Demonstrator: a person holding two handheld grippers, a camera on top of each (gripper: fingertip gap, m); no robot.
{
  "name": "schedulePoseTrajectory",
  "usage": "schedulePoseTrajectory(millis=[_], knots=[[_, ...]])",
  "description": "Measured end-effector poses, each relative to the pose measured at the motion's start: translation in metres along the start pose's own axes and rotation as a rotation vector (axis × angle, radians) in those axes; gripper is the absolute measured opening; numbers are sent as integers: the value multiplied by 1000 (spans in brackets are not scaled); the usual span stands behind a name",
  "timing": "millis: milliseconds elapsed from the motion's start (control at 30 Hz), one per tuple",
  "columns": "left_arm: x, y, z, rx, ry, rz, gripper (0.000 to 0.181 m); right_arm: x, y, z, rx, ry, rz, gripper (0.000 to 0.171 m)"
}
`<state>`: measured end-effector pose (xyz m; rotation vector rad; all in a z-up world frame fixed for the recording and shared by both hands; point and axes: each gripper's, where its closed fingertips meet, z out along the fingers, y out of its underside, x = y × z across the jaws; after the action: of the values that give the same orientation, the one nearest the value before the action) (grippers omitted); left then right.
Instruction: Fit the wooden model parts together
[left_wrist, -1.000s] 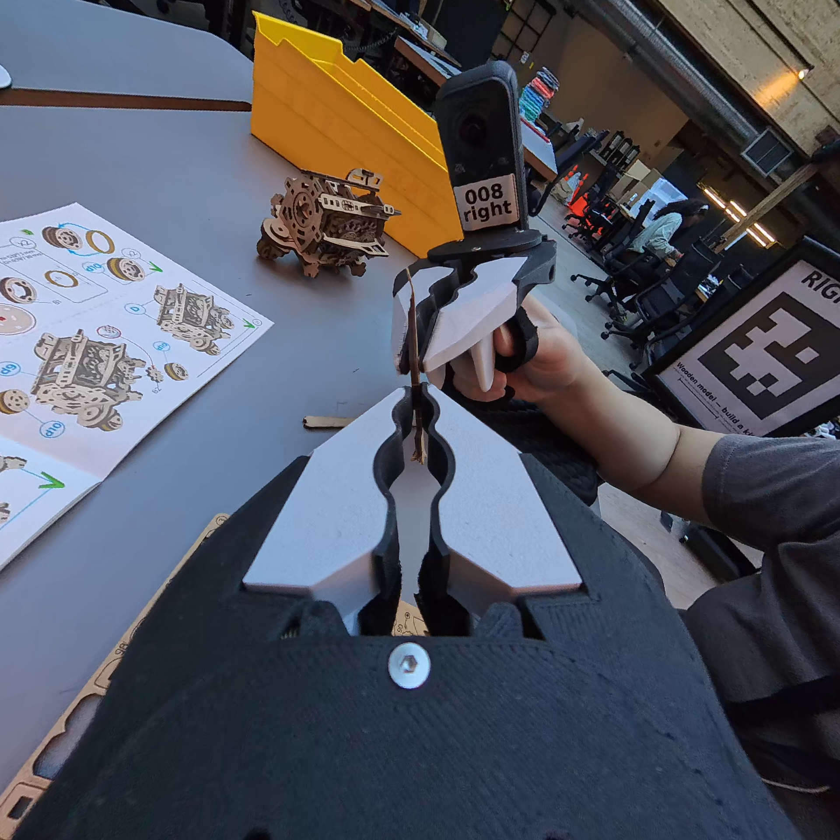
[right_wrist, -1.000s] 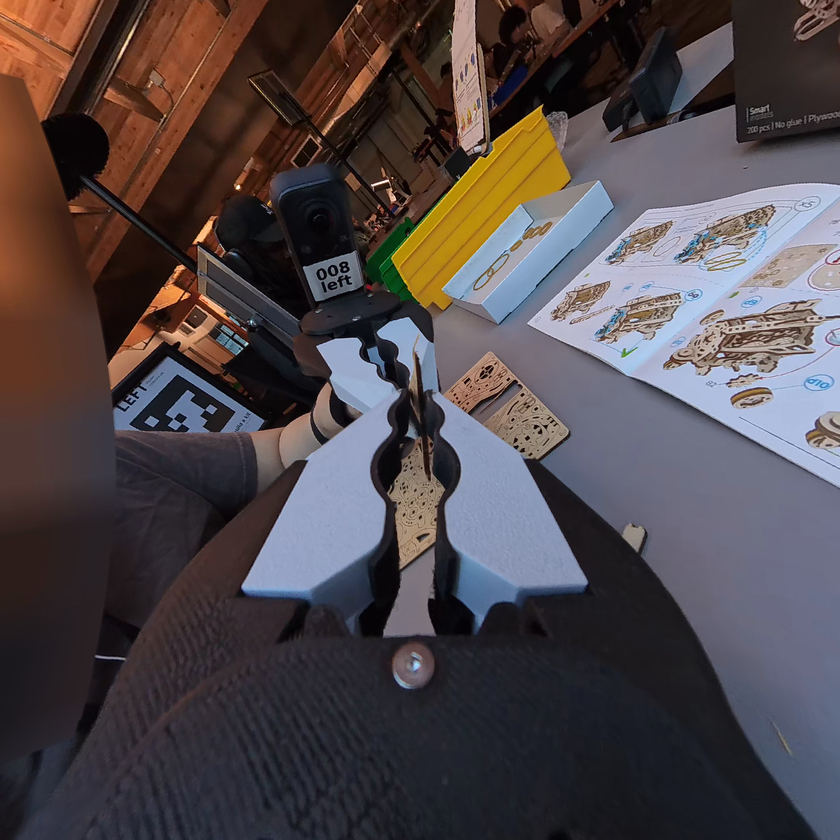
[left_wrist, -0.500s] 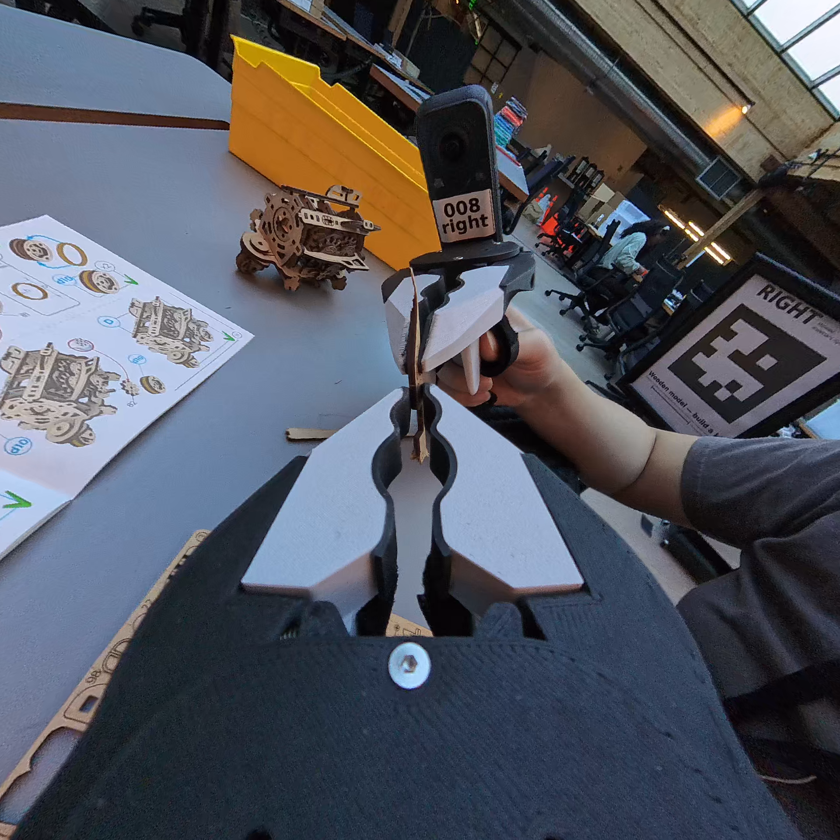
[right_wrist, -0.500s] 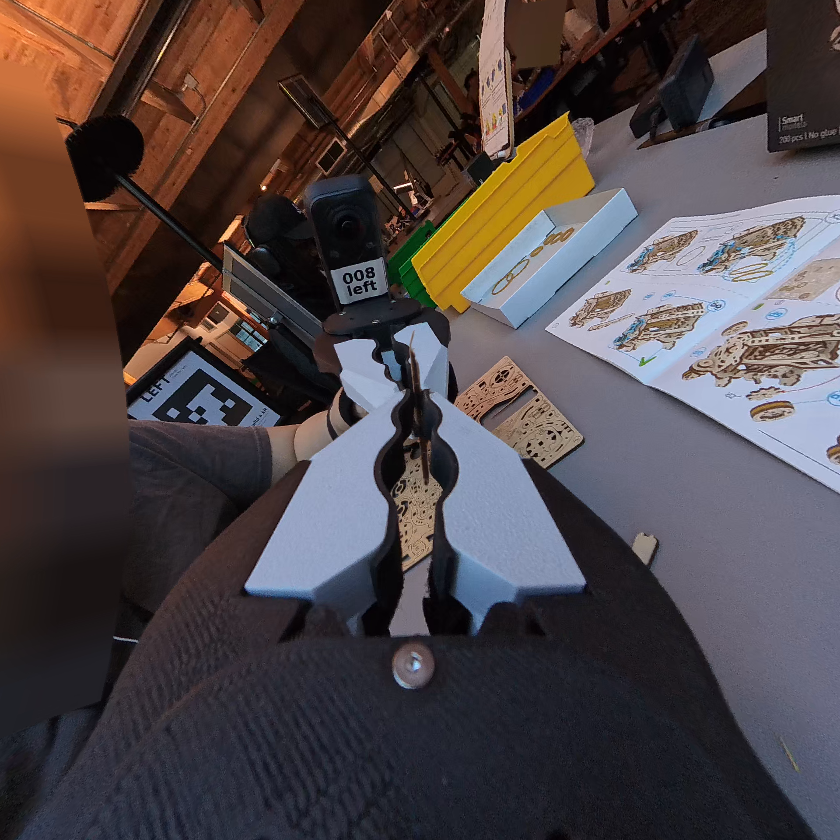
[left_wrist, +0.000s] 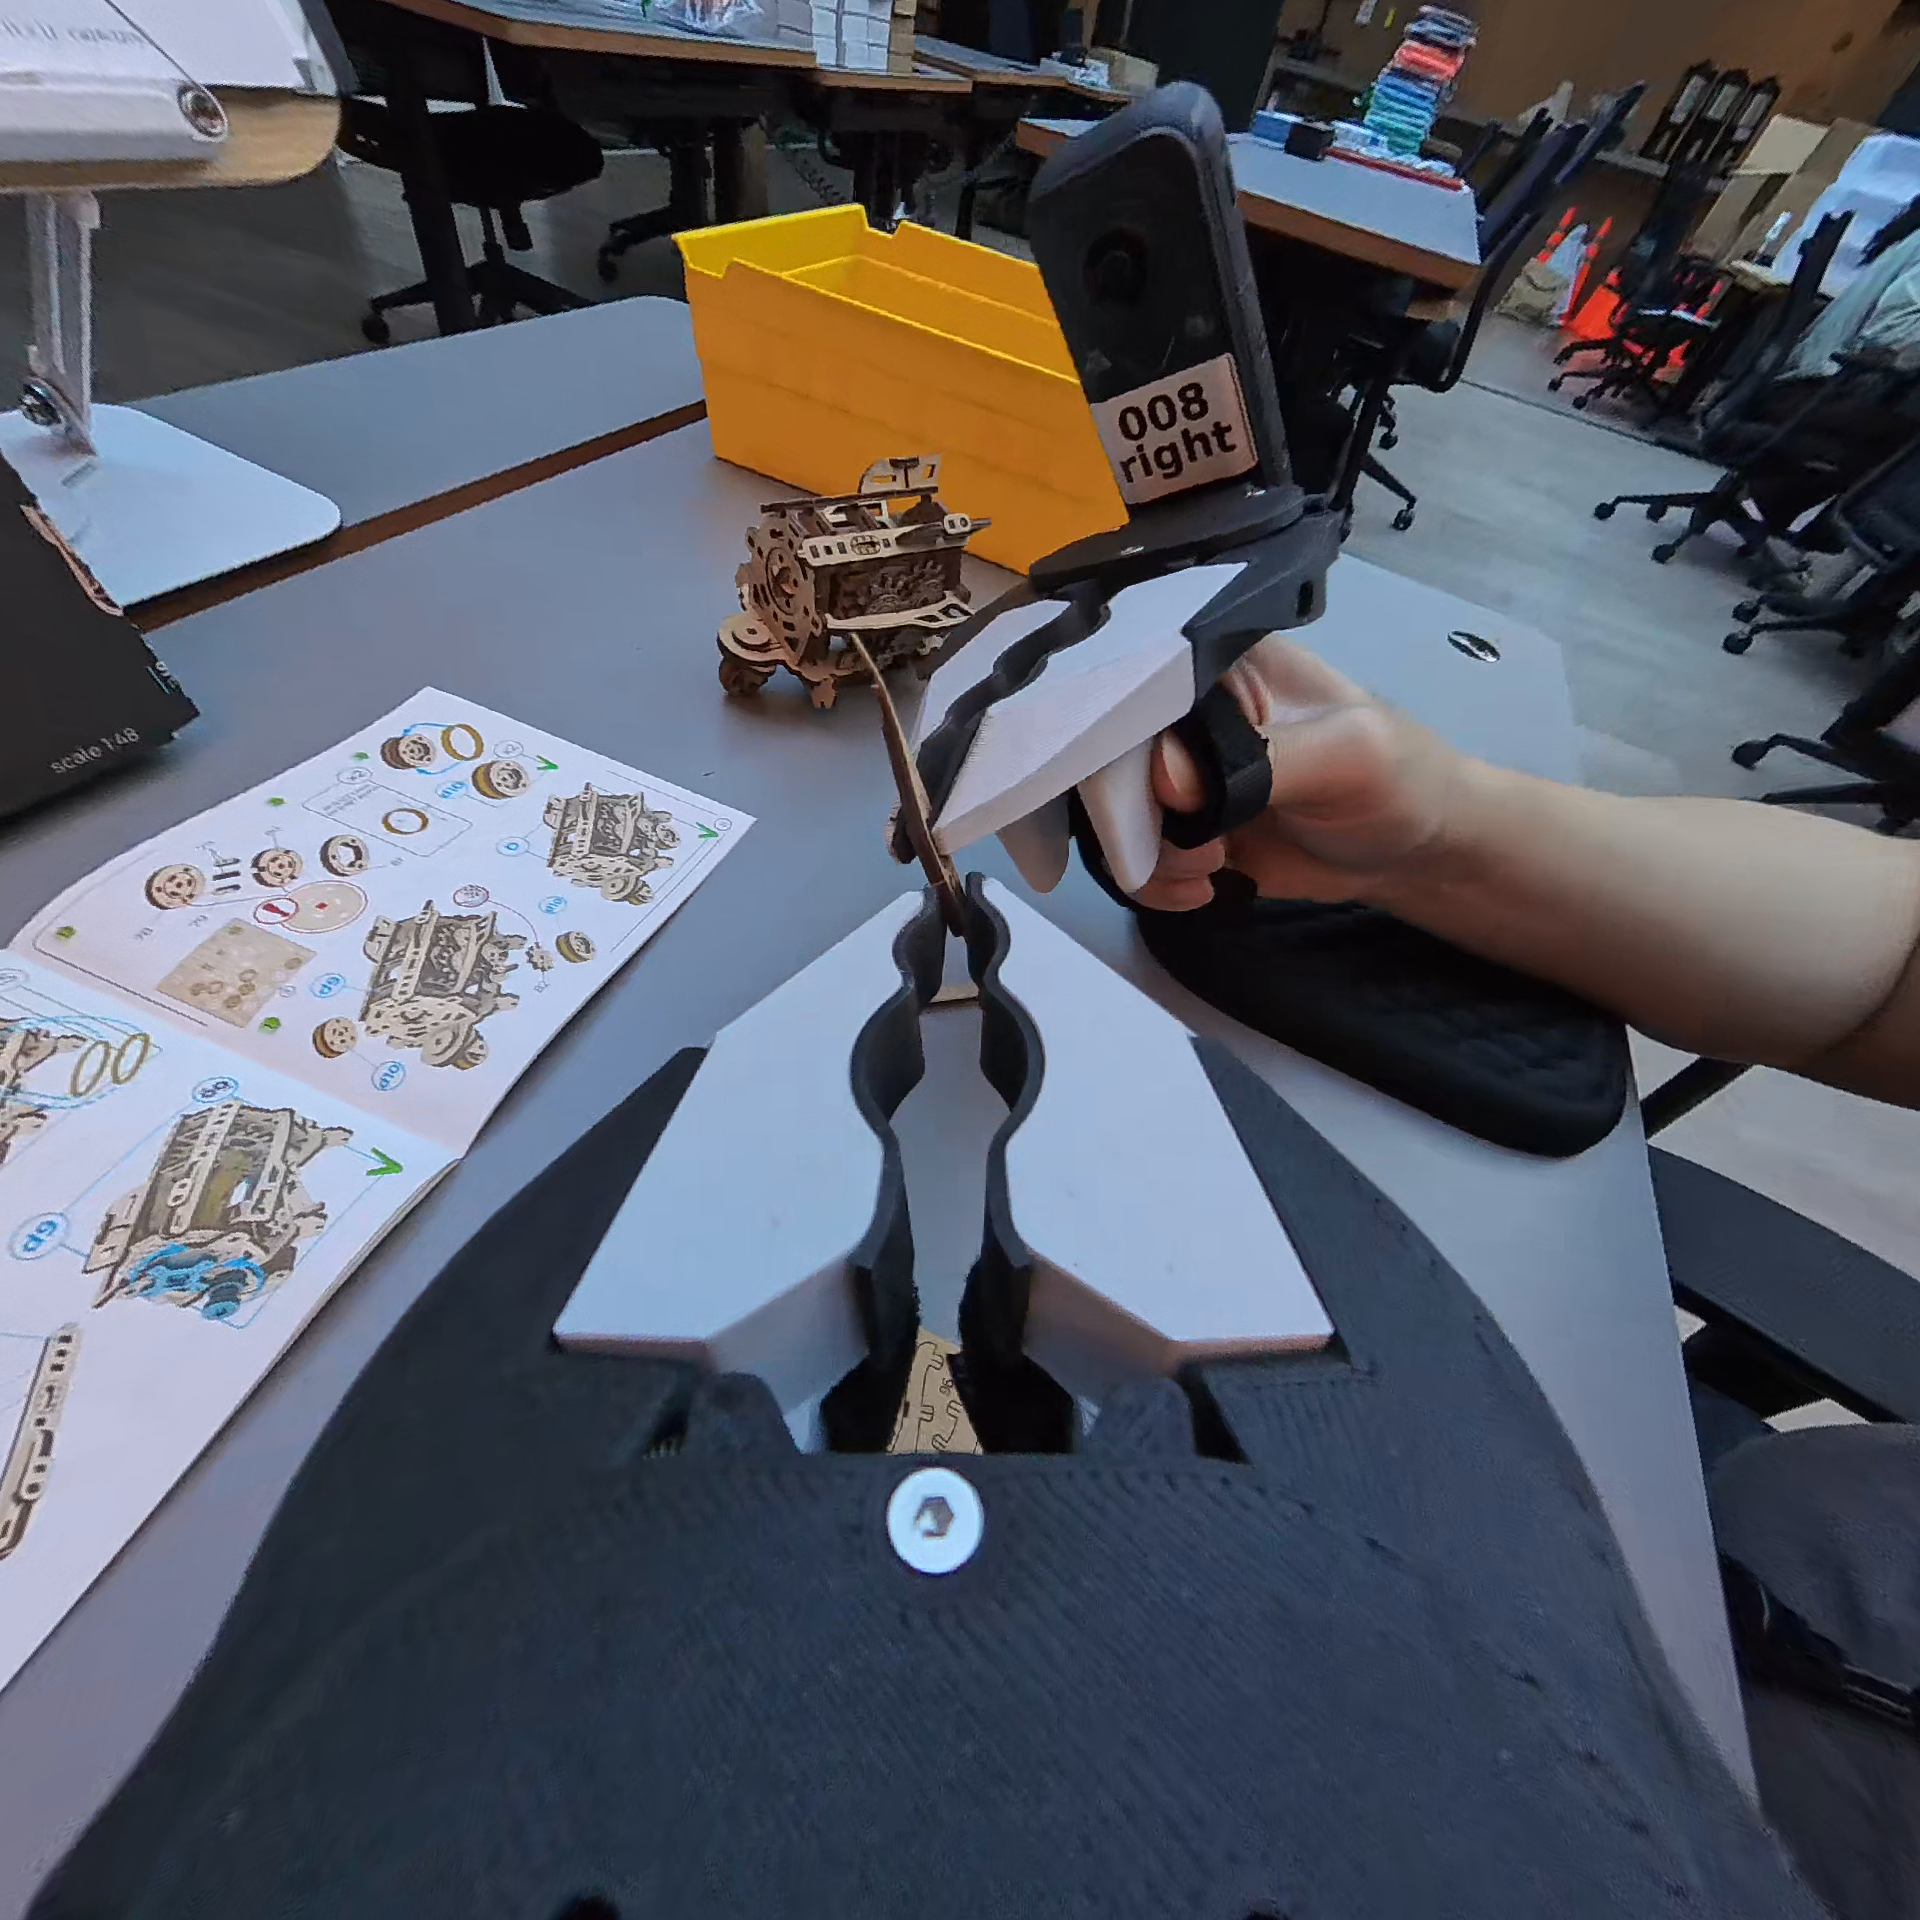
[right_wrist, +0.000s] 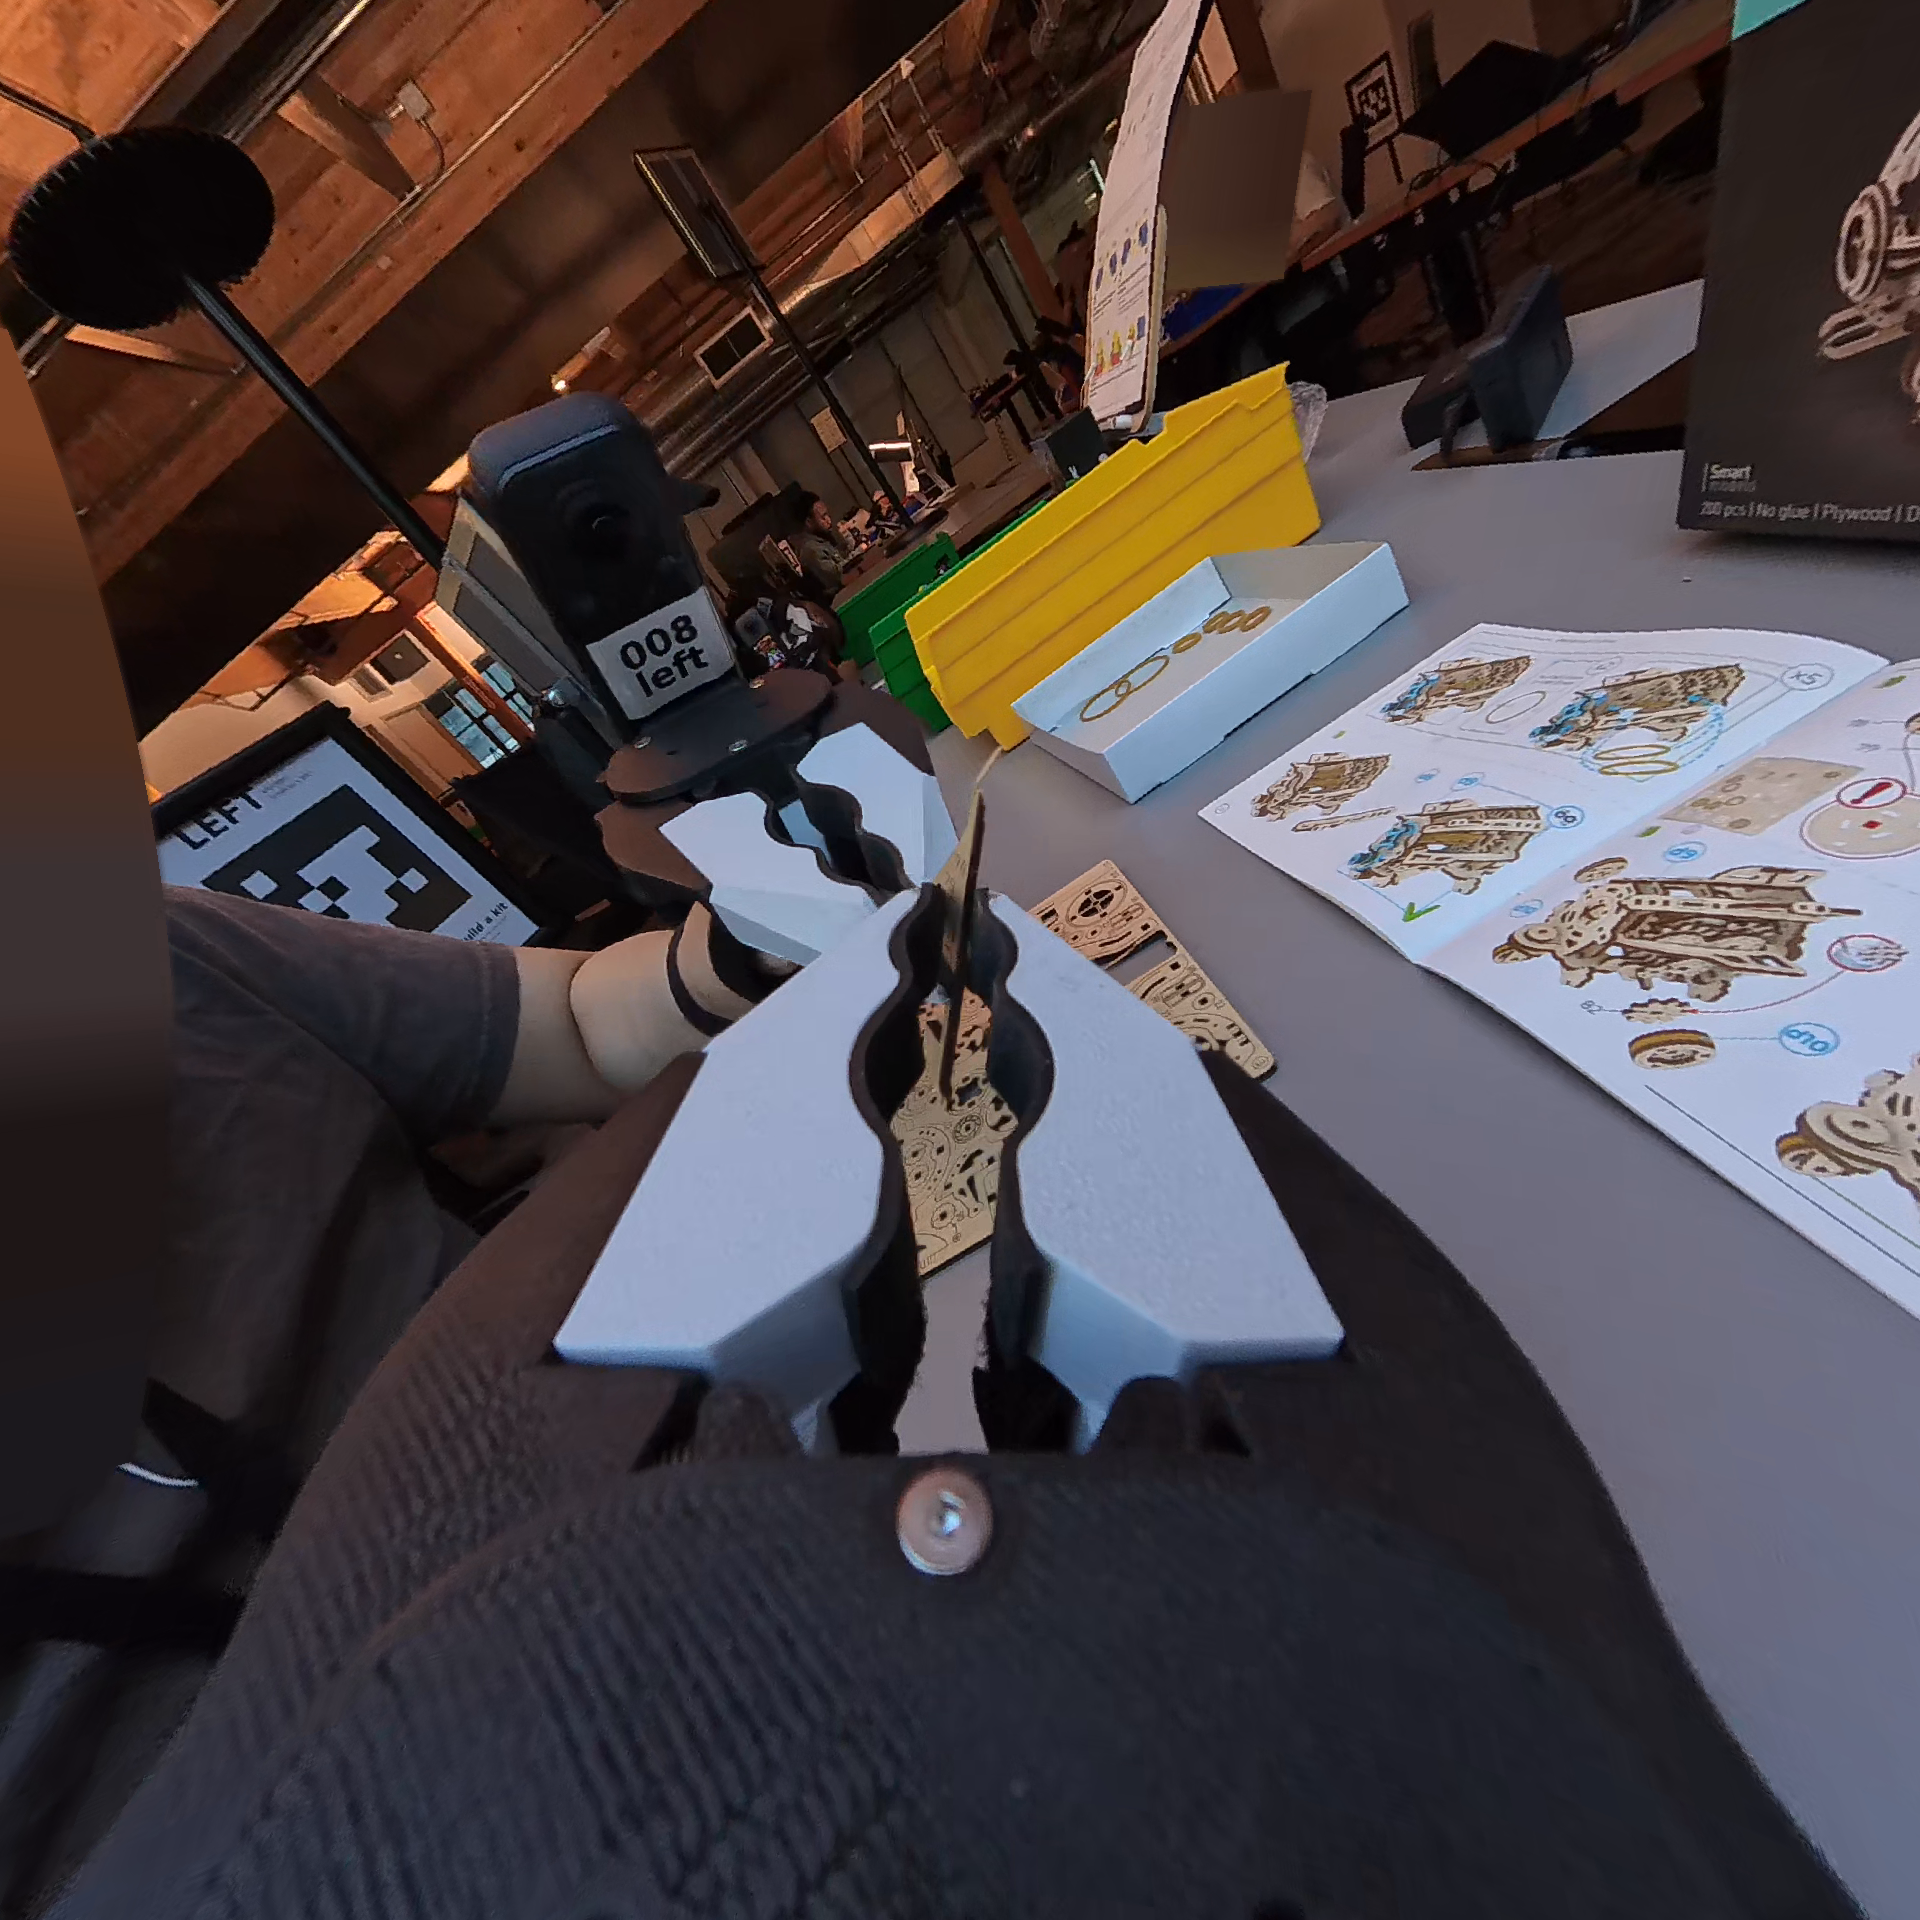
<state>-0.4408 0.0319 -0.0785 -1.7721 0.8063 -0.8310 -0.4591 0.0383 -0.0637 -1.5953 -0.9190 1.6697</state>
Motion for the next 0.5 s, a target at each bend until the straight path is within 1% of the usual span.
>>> schedulePoseTrajectory(millis=[167,300,367,433,500], knots=[[-6,1,0,-5,-56,26,1,5,-1,2,13,75,-69,3],[-11,1,0,8,-54,-7,0,8,-3,5,33,152,-157,4],[-11,-2,-1,35,-13,-59,0,5,-5,5,56,131,-145,4],[-6,-9,-3,76,48,-113,0,-1,-10,3,77,61,-85,3],[-7,-8,-1,70,31,-96,0,1,-8,1,63,58,-53,3]])
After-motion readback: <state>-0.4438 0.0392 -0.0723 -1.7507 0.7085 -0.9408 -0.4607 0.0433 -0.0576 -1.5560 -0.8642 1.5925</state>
